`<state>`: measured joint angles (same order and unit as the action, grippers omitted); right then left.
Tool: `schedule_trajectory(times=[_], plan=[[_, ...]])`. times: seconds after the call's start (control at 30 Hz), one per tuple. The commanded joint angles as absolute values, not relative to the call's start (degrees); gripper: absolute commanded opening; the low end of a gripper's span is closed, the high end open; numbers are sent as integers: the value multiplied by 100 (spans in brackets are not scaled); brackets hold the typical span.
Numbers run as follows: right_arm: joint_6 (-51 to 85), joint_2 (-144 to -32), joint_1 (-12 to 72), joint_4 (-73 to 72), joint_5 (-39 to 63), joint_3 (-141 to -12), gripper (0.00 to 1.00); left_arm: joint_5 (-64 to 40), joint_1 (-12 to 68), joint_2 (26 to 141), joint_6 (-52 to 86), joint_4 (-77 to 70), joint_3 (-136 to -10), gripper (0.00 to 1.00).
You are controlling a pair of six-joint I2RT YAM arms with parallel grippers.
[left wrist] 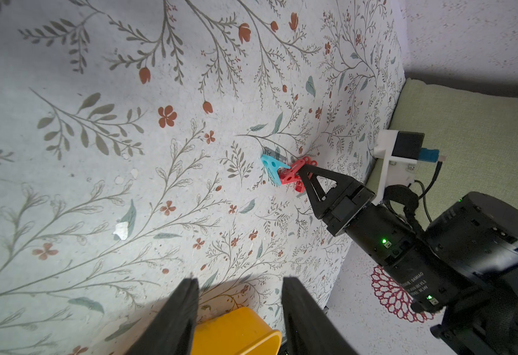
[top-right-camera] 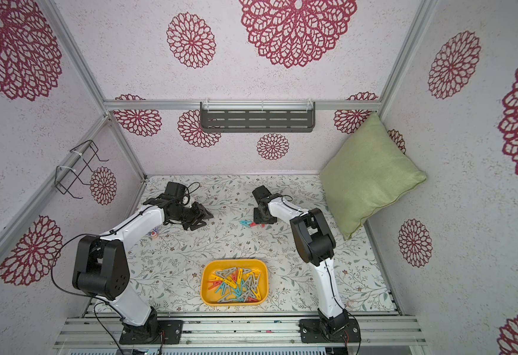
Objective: Put the clothespins into the storage box
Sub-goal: Pick up the clothespin from the center of the board.
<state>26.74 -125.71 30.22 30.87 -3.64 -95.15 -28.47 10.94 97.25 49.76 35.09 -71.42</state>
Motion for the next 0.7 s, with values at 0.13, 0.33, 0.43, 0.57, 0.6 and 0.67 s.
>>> schedule_trajectory(times=[0.13,0.33,0.43,0.57,0.6,0.67], plan=[[2913,-12531,2972,3399,-248,-9323,38,-2874,1058,9361,4906,3491,-6933,51],[2990,-12884,2902,3577,-186,-9824,38,-2856,1056,9239,4924,3472,-6800,51],[2997,-12920,2868,3619,-187,-9922,37,-2841,1063,9181,4939,3463,-6764,51],[2943,-12837,2829,3629,-219,-9914,33,-2830,1063,9141,4948,3456,-6733,51],[2928,-12807,2816,3655,-235,-9914,33,-2838,1059,9142,4948,3454,-6725,51],[2888,-12726,2804,3690,-278,-9889,32,-2848,1062,9147,4961,3429,-6715,51]])
